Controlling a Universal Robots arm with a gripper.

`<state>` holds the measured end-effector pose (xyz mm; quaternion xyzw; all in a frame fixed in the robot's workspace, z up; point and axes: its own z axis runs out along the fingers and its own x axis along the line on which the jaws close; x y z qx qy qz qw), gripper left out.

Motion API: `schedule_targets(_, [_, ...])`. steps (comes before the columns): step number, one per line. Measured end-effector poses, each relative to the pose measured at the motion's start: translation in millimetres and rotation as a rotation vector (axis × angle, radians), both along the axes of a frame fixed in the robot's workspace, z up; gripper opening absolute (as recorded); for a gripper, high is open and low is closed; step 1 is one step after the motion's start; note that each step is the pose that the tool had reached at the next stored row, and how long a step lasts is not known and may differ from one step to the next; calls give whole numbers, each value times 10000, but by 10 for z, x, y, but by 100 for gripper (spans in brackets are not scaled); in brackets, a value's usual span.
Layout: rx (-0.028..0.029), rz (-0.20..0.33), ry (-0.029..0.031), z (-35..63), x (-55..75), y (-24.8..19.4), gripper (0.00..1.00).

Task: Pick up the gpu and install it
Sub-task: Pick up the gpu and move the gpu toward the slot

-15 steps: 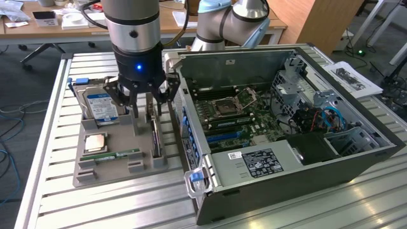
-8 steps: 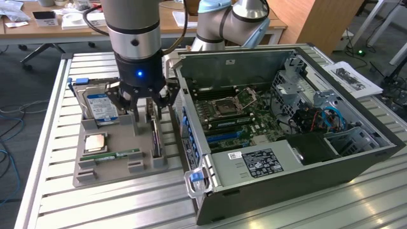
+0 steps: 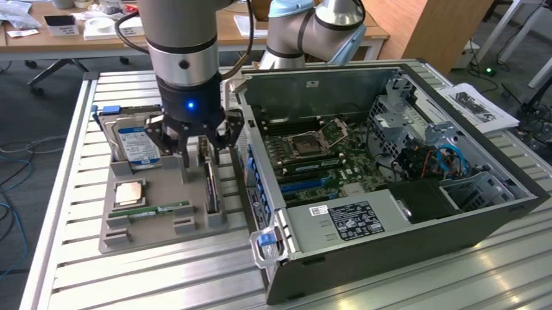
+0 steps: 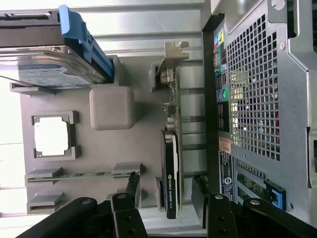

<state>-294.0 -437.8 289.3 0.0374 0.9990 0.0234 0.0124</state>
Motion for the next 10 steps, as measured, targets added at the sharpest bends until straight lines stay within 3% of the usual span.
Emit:
schedule_targets(5, [2,-3,-1,-18,18,1,55])
schedule_targets(10, [1,-2,-1,-125,22,0,55])
